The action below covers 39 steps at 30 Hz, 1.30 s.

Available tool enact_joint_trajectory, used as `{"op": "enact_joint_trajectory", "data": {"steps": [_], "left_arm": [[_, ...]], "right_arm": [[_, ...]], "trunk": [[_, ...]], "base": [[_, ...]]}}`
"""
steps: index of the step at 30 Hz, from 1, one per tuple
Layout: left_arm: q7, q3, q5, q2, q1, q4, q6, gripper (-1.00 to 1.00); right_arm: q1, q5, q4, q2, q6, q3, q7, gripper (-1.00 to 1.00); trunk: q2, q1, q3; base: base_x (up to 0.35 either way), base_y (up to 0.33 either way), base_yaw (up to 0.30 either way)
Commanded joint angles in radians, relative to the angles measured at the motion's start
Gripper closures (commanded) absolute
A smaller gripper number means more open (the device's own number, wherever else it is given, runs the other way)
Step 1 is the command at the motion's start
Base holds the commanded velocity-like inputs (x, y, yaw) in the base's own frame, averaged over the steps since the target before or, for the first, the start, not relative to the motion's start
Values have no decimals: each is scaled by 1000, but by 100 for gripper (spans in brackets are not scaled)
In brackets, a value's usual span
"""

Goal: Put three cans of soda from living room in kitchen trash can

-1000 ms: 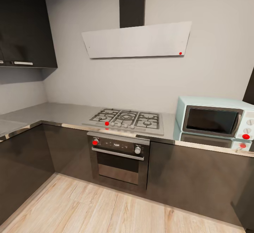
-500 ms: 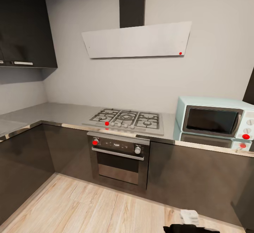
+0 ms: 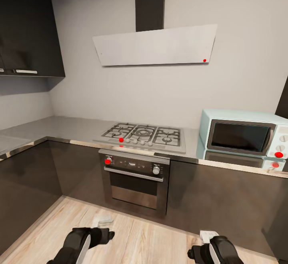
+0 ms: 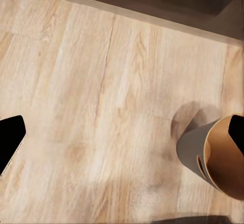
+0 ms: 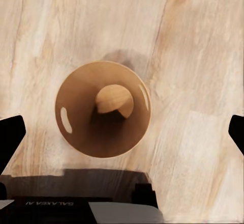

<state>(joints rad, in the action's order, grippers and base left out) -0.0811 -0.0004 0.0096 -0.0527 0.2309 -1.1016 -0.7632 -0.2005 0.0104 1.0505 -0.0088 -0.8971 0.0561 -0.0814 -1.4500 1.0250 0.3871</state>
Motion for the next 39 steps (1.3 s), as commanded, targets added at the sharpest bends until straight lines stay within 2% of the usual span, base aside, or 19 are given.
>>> {"op": "enact_joint_trajectory", "data": {"steps": [1, 7, 12, 17, 18, 23, 27, 32, 39], "left_arm": [[1, -1, -1, 0, 13, -2, -18, -100], [4, 5, 5, 5, 52, -11, -75, -100], [6, 6, 6, 1, 62, -17, -114, -100], [8, 6, 6, -1, 65, -18, -144, -100], [8, 6, 7, -2, 66, -20, -166, -100], [9, 8, 8, -3, 67, -21, -218, -100], [10, 10, 8, -9, 66, -10, -238, -100], [10, 12, 9, -16, 65, -3, -249, -100], [7, 10, 9, -19, 64, 3, -235, -100]], "right_arm": [[-10, 0, -31, -1, 9, 0, 3, -100], [-51, 0, -205, -6, 68, 1, 12, -100], [-74, 0, -336, -10, 122, 2, 16, -100], [-92, 1, -401, -13, 155, 2, 33, -100], [-97, 1, -414, -13, 164, 2, 42, -100], [-107, 3, -426, -14, 170, 2, 61, -100], [-170, 1, -434, -11, 167, 3, 106, -100], [-245, -2, -439, 2, 151, 1, 171, -100], [-274, -3, -441, 9, 127, 0, 201, -100]], "trunk": [[0, 0, 0], [0, 0, 0], [0, 0, 0], [0, 0, 0], [0, 0, 0], [0, 0, 0], [0, 0, 0], [0, 0, 0], [0, 0, 0]], "base": [[0, 0, 0], [0, 0, 0], [0, 0, 0], [0, 0, 0], [0, 0, 0], [0, 0, 0], [0, 0, 0], [0, 0, 0], [0, 0, 0]]}}
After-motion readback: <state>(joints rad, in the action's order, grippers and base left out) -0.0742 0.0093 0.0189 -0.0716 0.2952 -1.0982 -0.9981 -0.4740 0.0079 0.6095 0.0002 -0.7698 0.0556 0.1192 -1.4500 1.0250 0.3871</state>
